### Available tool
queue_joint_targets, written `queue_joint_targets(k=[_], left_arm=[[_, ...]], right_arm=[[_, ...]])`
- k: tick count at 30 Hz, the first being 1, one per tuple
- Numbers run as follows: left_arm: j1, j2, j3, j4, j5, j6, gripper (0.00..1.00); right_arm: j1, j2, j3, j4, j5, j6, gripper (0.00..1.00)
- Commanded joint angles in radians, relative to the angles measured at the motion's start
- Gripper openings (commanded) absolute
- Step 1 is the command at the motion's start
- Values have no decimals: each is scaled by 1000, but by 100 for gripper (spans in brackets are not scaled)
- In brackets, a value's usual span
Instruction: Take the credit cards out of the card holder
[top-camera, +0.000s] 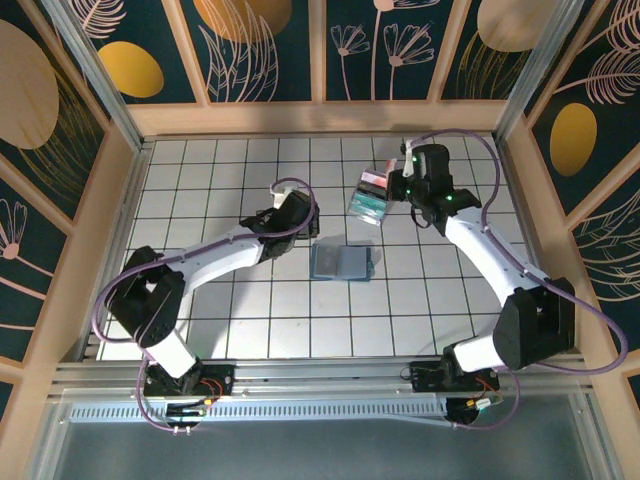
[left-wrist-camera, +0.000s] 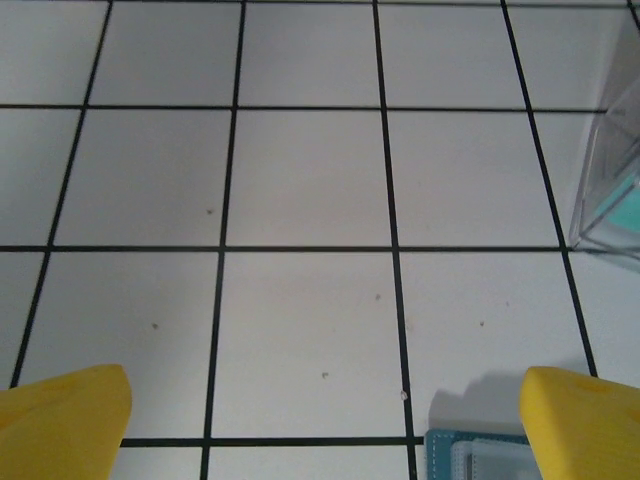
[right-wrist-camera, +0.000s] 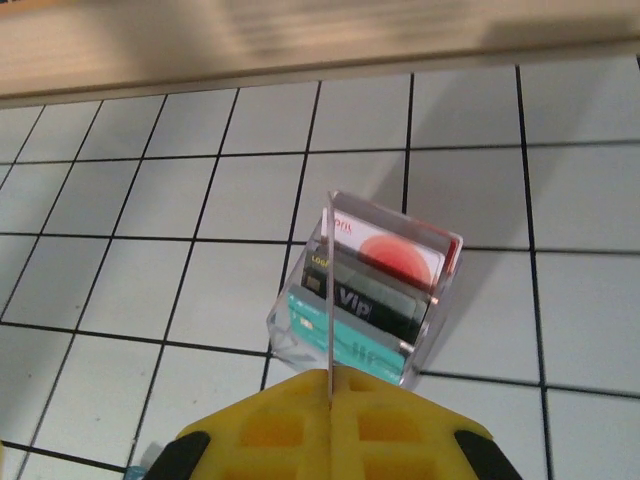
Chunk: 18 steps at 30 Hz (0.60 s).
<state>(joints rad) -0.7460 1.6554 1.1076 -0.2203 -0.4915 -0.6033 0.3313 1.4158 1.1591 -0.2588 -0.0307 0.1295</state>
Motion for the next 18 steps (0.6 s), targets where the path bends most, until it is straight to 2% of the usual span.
queue_joint_targets(k=[1, 9, 18], left_arm=[[4, -26, -27, 15, -4, -7, 99], [4, -35, -78, 42, 44, -20, 99], [4, -57, -108, 110, 25, -1, 99]], right_arm=[[-16, 35, 32, 51, -68, -168, 0], [-26, 152, 103, 19, -187, -502, 0], [-53, 278, 249, -50, -168, -675, 0]])
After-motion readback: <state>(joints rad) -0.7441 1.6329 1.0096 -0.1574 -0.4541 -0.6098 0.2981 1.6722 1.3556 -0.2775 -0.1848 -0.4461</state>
